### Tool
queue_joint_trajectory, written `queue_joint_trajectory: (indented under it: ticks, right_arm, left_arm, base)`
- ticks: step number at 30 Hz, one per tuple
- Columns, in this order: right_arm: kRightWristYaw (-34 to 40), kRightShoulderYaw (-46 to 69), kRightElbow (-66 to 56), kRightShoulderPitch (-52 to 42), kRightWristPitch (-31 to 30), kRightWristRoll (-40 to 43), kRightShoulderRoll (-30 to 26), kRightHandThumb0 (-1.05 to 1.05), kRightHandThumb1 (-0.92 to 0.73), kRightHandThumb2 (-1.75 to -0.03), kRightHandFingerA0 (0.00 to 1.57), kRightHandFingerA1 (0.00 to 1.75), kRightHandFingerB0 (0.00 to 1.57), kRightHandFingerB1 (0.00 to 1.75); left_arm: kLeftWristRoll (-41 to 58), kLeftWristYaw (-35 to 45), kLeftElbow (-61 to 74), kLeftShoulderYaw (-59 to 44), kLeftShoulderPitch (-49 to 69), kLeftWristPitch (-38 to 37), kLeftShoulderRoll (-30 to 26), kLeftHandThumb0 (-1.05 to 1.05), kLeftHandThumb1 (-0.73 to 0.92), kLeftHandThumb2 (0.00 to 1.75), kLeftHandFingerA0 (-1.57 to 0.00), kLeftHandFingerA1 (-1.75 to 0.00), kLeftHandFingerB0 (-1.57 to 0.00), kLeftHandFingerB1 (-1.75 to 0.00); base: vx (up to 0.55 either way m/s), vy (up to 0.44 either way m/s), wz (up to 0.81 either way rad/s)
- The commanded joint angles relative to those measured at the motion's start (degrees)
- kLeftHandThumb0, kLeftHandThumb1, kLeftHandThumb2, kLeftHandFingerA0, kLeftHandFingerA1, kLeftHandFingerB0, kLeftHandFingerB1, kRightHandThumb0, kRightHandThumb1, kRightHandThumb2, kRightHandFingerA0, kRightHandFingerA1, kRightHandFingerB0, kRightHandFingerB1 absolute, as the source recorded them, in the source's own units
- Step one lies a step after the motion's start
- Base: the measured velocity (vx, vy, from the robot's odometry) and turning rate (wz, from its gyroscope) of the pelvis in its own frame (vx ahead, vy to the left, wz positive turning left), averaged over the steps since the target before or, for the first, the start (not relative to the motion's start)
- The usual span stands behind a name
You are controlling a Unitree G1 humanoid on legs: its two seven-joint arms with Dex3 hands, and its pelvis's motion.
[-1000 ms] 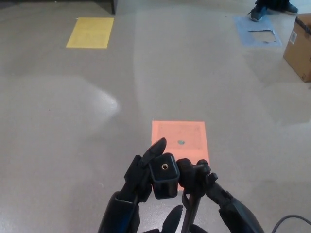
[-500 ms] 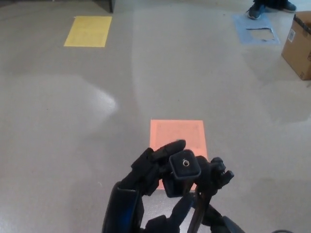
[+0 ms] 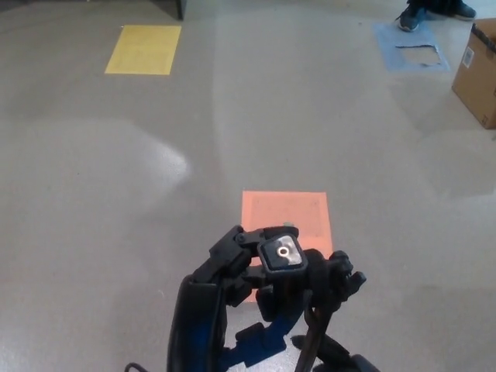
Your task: A phone stand is kept on the floor and the robot uses both its hands to grab it and uses its left hand to extend the phone stand by pulling it upwards
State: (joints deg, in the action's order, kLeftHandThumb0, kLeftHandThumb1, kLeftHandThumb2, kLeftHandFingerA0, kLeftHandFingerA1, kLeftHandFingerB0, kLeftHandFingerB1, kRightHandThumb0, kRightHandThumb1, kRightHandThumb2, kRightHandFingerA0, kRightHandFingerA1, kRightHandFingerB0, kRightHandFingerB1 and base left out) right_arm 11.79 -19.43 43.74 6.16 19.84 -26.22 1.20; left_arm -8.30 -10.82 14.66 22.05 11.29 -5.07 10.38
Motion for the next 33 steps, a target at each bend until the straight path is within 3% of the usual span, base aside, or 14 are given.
queue_joint_trajectory:
  ticks: [1, 2, 3, 5, 16, 17, 18, 19, 21, 24, 25, 26, 32, 33]
  right_arm:
    - [3.1, 2.9, 1.7, -0.4, 4.4, 4.1, 1.8, -0.63, -0.74, -0.65, 0.61, 1.51, 0.56, 1.35]
    - [4.2, 4.6, 2.4, -0.8, 6.2, 5.8, 3.0, -0.58, -0.74, -0.63, 0.79, 1.74, 0.66, 1.66]
    - [5.1, 6.8, 2.8, -1.0, 7.1, 8.1, 4.8, -0.59, -0.5, -0.89, 1.33, 1.52, 1.19, 1.48]
    - [9.9, 7.9, 4.3, -0.6, 9.6, 6.4, 5.6, -0.63, -0.5, -0.86, 1.55, 1.7, 1.4, 1.66]
    - [10.1, 12.6, 5.0, -1.1, 13.2, 9.1, 6.9, -0.59, -0.53, -0.93, 1.47, 1.62, 1.33, 1.58]
    - [9.4, 12.6, 4.9, -1.6, 13.1, 9.1, 6.7, -0.46, -0.71, -0.61, 1.25, 1.75, 1.1, 1.75]
    - [9.3, 12.6, 4.9, -1.7, 13.1, 9.1, 6.7, -0.46, -0.71, -0.61, 1.25, 1.75, 1.1, 1.75]
    - [8.5, 12.7, 4.9, -1.9, 13.1, 9.3, 6.5, -0.59, -0.5, -0.9, 1.44, 1.6, 1.29, 1.55]
    - [7.7, 12.3, 5.4, -2.0, 13.8, 9.2, 5.9, -0.61, -0.57, -0.97, 1.41, 1.56, 1.29, 1.52]
    - [7.7, 12.0, 5.7, -2.1, 14.3, 8.8, 5.7, -0.62, -0.57, -0.97, 1.43, 1.57, 1.29, 1.53]
    - [7.8, 11.7, 6.2, -1.9, 15.3, 8.3, 5.2, -0.61, -0.57, -0.97, 1.41, 1.55, 1.26, 1.5]
    - [8.0, 11.6, 6.5, -1.9, 15.6, 8.1, 5.1, -0.56, -0.74, -0.7, 1.18, 1.75, 0.96, 1.75]
    - [8.8, 11.6, 7.6, -2.1, 15.3, 8.1, 4.9, -0.54, -0.77, -0.63, 1.17, 1.75, 0.97, 1.75]
    - [8.8, 11.6, 7.8, -2.1, 15.1, 8.1, 4.9, -0.6, -0.59, -0.97, 1.38, 1.54, 1.23, 1.5]
  left_arm:
    - [1.3, -2.4, 0.5, 1.3, -2.2, 7.3, 6.3, -0.28, 0.59, 0.57, -0.76, -0.98, -0.65, -0.85]
    - [1.8, -2.3, 0.7, 1.4, -2.2, 7.7, 6.3, -0.29, 0.59, 0.57, -0.75, -0.99, -0.64, -0.85]
    - [2.3, -2.2, 0.6, 1.1, -2.6, 7.7, 6.4, -0.3, 0.59, 0.57, -0.76, -1.02, -0.65, -0.86]
    - [2.6, -2.2, 0.9, 1.1, -2.9, 8.1, 6.3, -0.27, 0.59, 0.57, -0.76, -1.05, -0.68, -0.87]
    - [3.3, -0.4, 1.9, 2.0, -3.2, 7.4, 3.7, -0.34, 0.63, 0.59, -0.82, -1.25, -0.72, -1.12]
    - [2.6, -0.7, 2.1, 2.5, -2.6, 7.5, 3.5, -0.35, 0.63, 0.6, -0.83, -1.27, -0.72, -1.13]
    - [2.4, -0.8, 2.2, 2.6, -2.5, 7.6, 3.4, -0.35, 0.63, 0.6, -0.83, -1.27, -0.72, -1.13]
    - [2.9, -0.9, 2.6, 2.9, -2.0, 8.0, 3.6, -0.33, 0.63, 0.6, -0.81, -1.31, -0.71, -1.17]
    - [4.2, -0.3, 2.2, 3.1, -1.9, 7.4, 3.6, -0.41, 0.54, 0.87, -0.89, -1.22, -0.75, -1.16]
    - [5.9, 0.5, 1.9, 3.0, -2.4, 7.0, 3.7, -0.46, 0.54, 0.85, -0.9, -1.26, -0.79, -1.23]
    - [6.3, 0.6, 2.2, 2.9, -3.0, 7.8, 4.0, -0.44, 0.53, 0.85, -0.89, -1.24, -0.8, -1.22]
    - [6.3, 0.6, 2.5, 2.9, -3.5, 8.2, 4.0, -0.44, 0.53, 0.85, -0.9, -1.25, -0.78, -1.21]
    - [5.3, 0.9, 8.3, 2.4, -10.5, 16.1, 4.4, -0.41, 0.56, 0.84, -0.87, -1.26, -0.76, -1.21]
    - [5.3, 1.2, 9.6, 2.0, -12.9, 17.8, 4.6, -0.38, 0.57, 0.86, -0.87, -1.24, -0.76, -1.19]
  base:
    - [0.0, 0.0, 0.0]
    - [0.0, 0.0, 0.0]
    - [0.0, 0.0, 0.0]
    - [0.0, 0.0, 0.0]
    - [0.0, 0.0, 0.0]
    - [0.0, 0.0, 0.0]
    - [0.0, 0.0, 0.0]
    - [0.0, 0.0, 0.0]
    - [0.0, 0.0, 0.0]
    - [0.0, 0.0, 0.0]
    - [0.0, 0.0, 0.0]
    - [0.0, 0.0, 0.0]
    - [0.0, 0.0, 0.0]
    - [0.0, 0.0, 0.0]
